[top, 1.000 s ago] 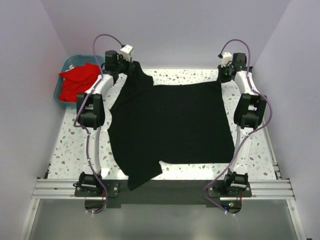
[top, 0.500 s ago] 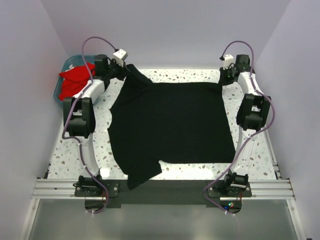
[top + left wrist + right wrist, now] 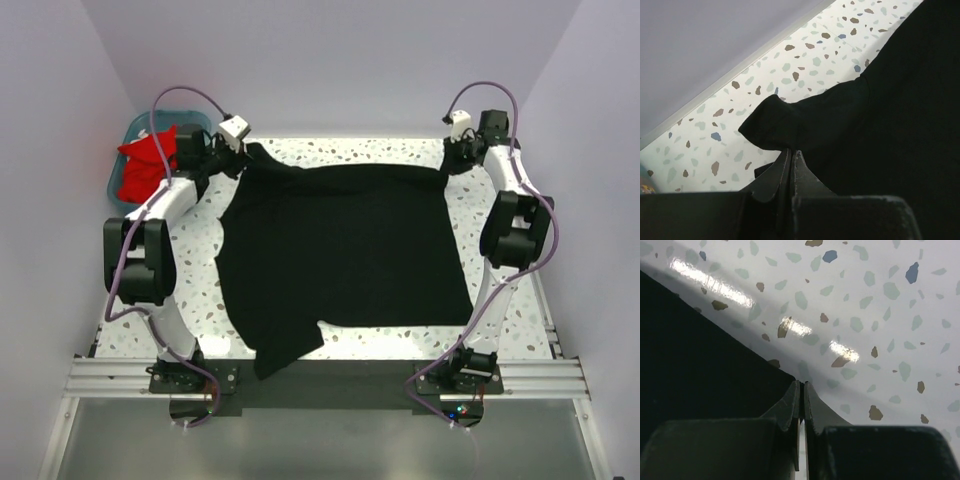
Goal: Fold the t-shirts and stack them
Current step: Fold the tshirt
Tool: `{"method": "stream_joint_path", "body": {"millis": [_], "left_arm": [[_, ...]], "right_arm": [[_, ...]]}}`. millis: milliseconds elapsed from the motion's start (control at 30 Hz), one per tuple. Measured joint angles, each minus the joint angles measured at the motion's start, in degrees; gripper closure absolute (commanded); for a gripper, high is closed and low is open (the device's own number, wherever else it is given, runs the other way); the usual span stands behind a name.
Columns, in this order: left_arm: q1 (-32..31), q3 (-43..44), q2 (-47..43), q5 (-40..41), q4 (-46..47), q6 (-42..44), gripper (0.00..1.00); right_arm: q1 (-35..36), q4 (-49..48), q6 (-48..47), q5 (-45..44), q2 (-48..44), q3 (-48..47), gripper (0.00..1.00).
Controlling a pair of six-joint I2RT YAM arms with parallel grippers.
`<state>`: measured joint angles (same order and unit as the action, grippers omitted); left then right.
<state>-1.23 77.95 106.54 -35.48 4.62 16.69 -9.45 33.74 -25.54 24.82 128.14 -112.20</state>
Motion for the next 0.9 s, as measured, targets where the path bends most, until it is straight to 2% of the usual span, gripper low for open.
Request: {"method": "stream_joint_path", "body": {"millis": [433, 900], "left_arm": [[0.0, -15.8, -15.3, 1.0, -2.3, 6.4, 1.00], [-1.2, -28.9, -24.1, 2.7, -8.2, 12.5, 1.00]], "right_arm": [[-0.9, 2.3, -5.4, 1.9, -5.6, 9.1, 1.00], [-2.2, 5.2, -14.0, 2.1, -10.1, 19.3, 1.00]]}}
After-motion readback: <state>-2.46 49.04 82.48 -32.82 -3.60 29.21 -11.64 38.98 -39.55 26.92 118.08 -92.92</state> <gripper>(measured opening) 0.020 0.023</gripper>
